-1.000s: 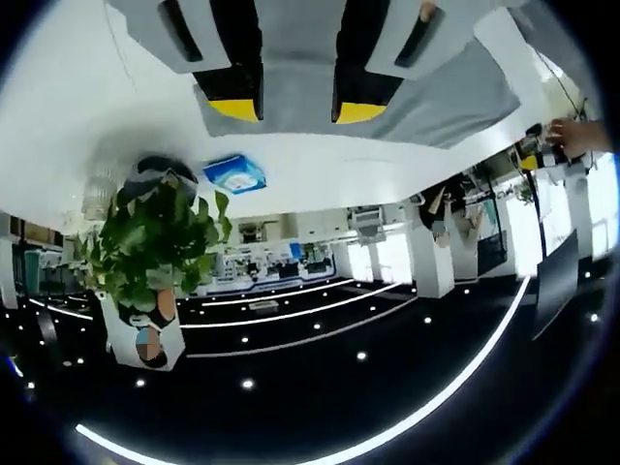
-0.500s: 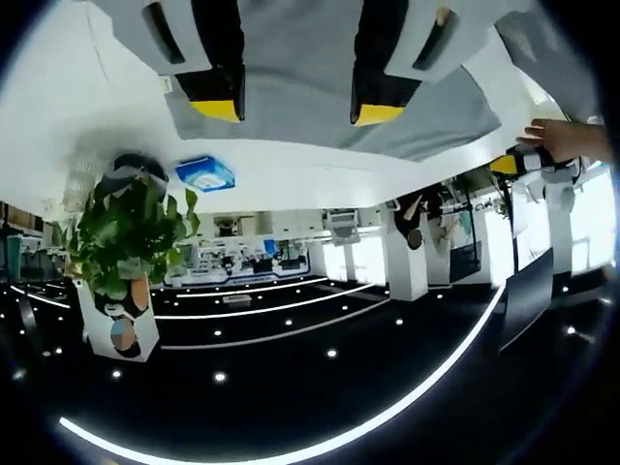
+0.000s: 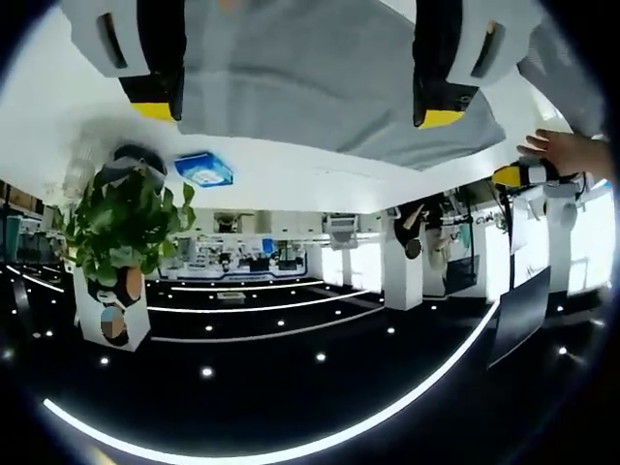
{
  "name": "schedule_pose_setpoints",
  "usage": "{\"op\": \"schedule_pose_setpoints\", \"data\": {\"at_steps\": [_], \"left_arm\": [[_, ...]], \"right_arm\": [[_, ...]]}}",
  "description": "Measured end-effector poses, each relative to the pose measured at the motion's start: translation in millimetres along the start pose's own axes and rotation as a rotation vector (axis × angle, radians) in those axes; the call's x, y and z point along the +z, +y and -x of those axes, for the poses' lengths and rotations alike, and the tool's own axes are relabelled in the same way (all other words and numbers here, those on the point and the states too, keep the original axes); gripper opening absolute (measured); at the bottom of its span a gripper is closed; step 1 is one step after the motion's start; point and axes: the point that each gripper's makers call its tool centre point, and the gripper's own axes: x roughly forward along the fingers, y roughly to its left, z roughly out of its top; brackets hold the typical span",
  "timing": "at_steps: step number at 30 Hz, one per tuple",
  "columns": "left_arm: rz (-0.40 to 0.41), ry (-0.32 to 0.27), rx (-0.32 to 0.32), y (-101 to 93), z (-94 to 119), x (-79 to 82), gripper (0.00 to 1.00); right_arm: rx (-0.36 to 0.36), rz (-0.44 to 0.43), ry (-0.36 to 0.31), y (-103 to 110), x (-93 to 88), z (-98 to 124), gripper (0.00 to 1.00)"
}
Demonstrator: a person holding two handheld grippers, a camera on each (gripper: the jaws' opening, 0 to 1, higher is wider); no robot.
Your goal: Open the folded towel by lifting each exposed corner and separating the folded layers until the towel lies flat within the target outline without major curled edges
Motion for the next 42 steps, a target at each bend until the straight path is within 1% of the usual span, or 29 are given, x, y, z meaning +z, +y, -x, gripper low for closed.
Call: {"op": "schedule_pose_setpoints", "data": {"at_steps": [2,4,7,11,13,16,19,23,30,36,42], "left_arm": [[0.004,-0.005,-0.005,-1.4,-0.1,0.6,0.99],[-0.002,0.008,-0.008,-3.1,-0.8,-2.2,0.99],[-0.045,0.029,-0.014,-7.3,-1.5,-5.9,0.99],[-0.067,0.034,-0.014,-9.4,-1.0,-6.8,0.99],[-0.071,0.048,-0.017,-10.0,-1.4,-10.1,0.99],[-0.11,0.052,-0.019,-12.3,-1.5,-10.4,0.99],[-0.115,0.052,-0.022,-9.5,-2.3,-10.0,0.99],[-0.136,0.072,-0.021,-7.4,-3.9,-13.8,0.99],[-0.17,0.069,-0.031,-10.7,-4.4,-14.0,0.99],[-0.181,0.066,-0.032,-11.3,-4.6,-13.1,0.99],[-0.174,0.066,-0.029,-10.0,-4.3,-13.4,0.98]], "right_arm": [[-0.01,-0.015,-0.007,-3.2,1.1,0.7,1.0],[-0.017,-0.025,-0.007,-4.6,0.9,1.5,1.0],[-0.02,-0.021,0.0,-5.5,-0.9,2.1,1.0],[-0.02,-0.029,0.0,-6.4,-1.6,2.5,1.0],[-0.016,-0.032,0.01,-5.7,-4.0,2.5,1.0],[-0.02,-0.024,0.008,-6.6,-3.5,2.6,1.0],[-0.02,-0.027,0.01,-6.6,-3.6,3.0,1.0],[-0.024,-0.029,0.012,-7.9,-4.4,3.5,1.0],[-0.03,-0.031,0.016,-9.0,-5.2,4.0,0.99],[-0.03,-0.023,0.021,-8.1,-6.0,3.9,0.99],[-0.026,-0.016,0.029,-7.7,-7.6,3.5,0.98]]}}
